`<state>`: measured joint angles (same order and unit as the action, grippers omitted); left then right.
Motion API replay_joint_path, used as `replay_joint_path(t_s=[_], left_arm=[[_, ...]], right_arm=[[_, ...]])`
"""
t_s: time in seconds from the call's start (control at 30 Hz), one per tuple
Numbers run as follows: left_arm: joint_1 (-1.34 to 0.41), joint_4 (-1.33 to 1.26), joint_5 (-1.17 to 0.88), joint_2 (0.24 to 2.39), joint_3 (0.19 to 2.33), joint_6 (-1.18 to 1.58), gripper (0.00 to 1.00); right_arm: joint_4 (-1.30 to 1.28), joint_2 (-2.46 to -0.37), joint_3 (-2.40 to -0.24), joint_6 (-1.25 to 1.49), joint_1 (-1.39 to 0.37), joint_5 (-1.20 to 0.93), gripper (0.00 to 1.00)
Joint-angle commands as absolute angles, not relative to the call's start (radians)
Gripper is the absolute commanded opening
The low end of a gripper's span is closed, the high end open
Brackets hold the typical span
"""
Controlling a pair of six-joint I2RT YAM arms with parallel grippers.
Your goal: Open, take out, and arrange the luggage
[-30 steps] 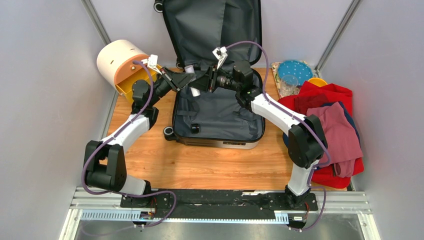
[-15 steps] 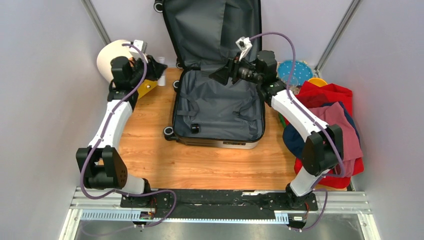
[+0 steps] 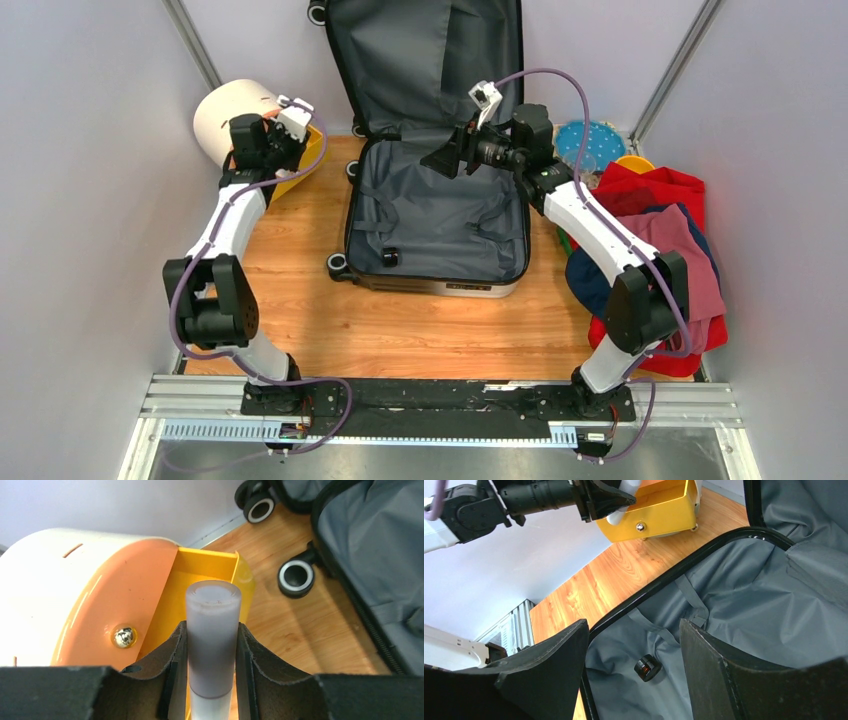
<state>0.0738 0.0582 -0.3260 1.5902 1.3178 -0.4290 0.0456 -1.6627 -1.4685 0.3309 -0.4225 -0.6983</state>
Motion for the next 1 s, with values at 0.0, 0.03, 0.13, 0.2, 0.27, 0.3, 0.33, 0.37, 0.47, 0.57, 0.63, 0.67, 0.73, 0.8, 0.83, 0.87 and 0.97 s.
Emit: replay_joint_path(t_s=[0.0,0.03,0.13,0.2,0.27,0.3,0.33,0.37,0.47,0.57,0.63,0.67,0.73,0.8,0.83,0.87,0.97], left_arm=[[0.083,0.018,-0.302,1.629,1.397,-0.617,0.04],[0.083,0.034,-0.299,1.643,1.411,-0.649,0.04],[0.09,0.04,-0.296,1.677,1.437,-0.634,0.04],[0.094,0.043,-0.314,1.677,1.447,-0.63,0.04],[0.094,0.061,-0.333,1.671,1.468,-0.63,0.03],[0.095,0.069,-0.347,1.671,1.476,-0.644,0.03],[0.094,0.074,-0.347,1.671,1.48,-0.656,0.03],[0.095,0.075,-0.347,1.671,1.488,-0.667,0.03],[0.104,0.067,-0.341,1.68,1.5,-0.707,0.03],[0.113,0.097,-0.357,1.703,1.534,-0.715,0.05],[0.115,0.101,-0.353,1.716,1.54,-0.736,0.06],[0.118,0.103,-0.351,1.73,1.543,-0.744,0.08],[0.129,0.107,-0.35,1.746,1.548,-0.749,0.09],[0.138,0.109,-0.367,1.756,1.548,-0.746,0.09],[0.144,0.109,-0.371,1.762,1.545,-0.747,0.1],[0.146,0.106,-0.377,1.766,1.543,-0.75,0.1],[0.155,0.103,-0.383,1.77,1.531,-0.753,0.14]], right_arm=[[0.057,-1.643,-1.46,0.308,-0.417,-0.715,0.7],[0.054,-1.641,-1.459,0.308,-0.417,-0.716,0.7],[0.054,-1.634,-1.451,0.304,-0.414,-0.716,0.7],[0.049,-1.628,-1.442,0.301,-0.411,-0.716,0.7],[0.043,-1.618,-1.437,0.298,-0.408,-0.716,0.7],[0.04,-1.617,-1.434,0.296,-0.405,-0.716,0.7],[0.04,-1.615,-1.43,0.296,-0.405,-0.715,0.7],[0.038,-1.612,-1.428,0.296,-0.403,-0.715,0.7],[0.035,-1.612,-1.427,0.291,-0.402,-0.716,0.7],[0.035,-1.617,-1.431,0.293,-0.402,-0.716,0.7],[0.034,-1.623,-1.434,0.293,-0.397,-0.716,0.7],[0.035,-1.623,-1.44,0.291,-0.4,-0.716,0.7],[0.034,-1.628,-1.443,0.291,-0.4,-0.715,0.7],[0.032,-1.631,-1.443,0.291,-0.399,-0.715,0.7],[0.034,-1.629,-1.443,0.291,-0.399,-0.713,0.7],[0.032,-1.631,-1.442,0.291,-0.4,-0.713,0.7],[0.029,-1.631,-1.442,0.288,-0.4,-0.713,0.7]])
